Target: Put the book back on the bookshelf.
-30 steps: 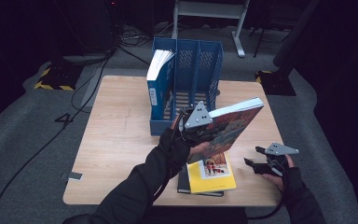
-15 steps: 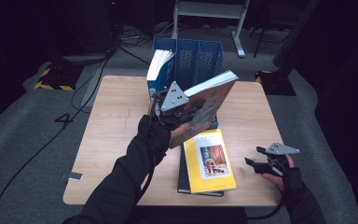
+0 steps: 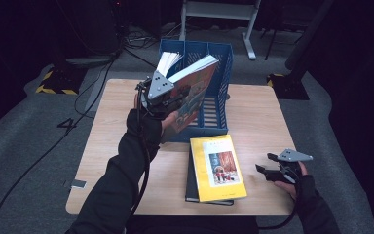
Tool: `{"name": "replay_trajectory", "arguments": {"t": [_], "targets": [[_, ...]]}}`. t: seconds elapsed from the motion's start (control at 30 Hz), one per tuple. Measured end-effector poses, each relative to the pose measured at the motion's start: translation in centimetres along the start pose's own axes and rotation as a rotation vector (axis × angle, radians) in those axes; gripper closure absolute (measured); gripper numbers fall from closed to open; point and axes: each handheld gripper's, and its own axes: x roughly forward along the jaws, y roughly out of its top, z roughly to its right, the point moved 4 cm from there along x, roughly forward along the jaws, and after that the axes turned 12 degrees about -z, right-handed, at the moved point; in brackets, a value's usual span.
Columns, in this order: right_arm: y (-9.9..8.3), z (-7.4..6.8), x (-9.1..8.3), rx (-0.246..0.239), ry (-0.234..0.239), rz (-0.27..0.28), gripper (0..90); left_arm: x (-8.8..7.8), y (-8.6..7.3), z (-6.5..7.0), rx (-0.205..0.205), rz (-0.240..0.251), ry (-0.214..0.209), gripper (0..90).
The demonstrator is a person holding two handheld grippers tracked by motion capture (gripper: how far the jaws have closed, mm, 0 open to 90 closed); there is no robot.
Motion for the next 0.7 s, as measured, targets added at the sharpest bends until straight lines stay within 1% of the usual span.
{"name": "replay_trajectory", "arguments": {"t": [0.03,0.07,0.1,0.13,0.17,0.23,0.43,0.6,0.7], "targets": [[0.0,0.0,0.0,0.000,-0.003,-0.002,27.9,0.6,0.1,-0.4,-0.004,-0.012,0.016,74.0],[0.0,0.0,0.0,0.000,-0.003,-0.002,27.9,0.6,0.1,-0.4,-0.004,-0.012,0.016,74.0],[0.0,0.0,0.0,-0.001,-0.003,-0.001,27.9,1.0,0.1,-0.6,-0.012,-0.015,0.022,74.0],[0.0,0.0,0.0,0.001,-0.008,-0.002,27.9,1.8,0.2,-1.0,-0.023,-0.029,0.036,74.0],[0.0,0.0,0.0,0.002,-0.007,-0.003,27.9,1.8,0.2,-1.0,-0.023,-0.029,0.036,74.0],[0.0,0.0,0.0,0.001,-0.006,-0.004,27.9,2.7,0.4,-1.3,-0.042,-0.038,0.045,74.0],[-0.1,0.0,0.1,-0.005,-0.008,-0.005,27.9,4.9,1.0,-2.1,-0.074,-0.047,0.071,74.0],[-0.1,-0.2,0.1,-0.014,-0.009,-0.005,27.7,6.7,1.7,-2.4,-0.103,-0.051,0.132,74.0],[-0.1,-0.1,0.2,-0.010,-0.006,-0.004,27.7,7.5,1.9,-2.6,-0.131,-0.057,0.152,74.0]]}}
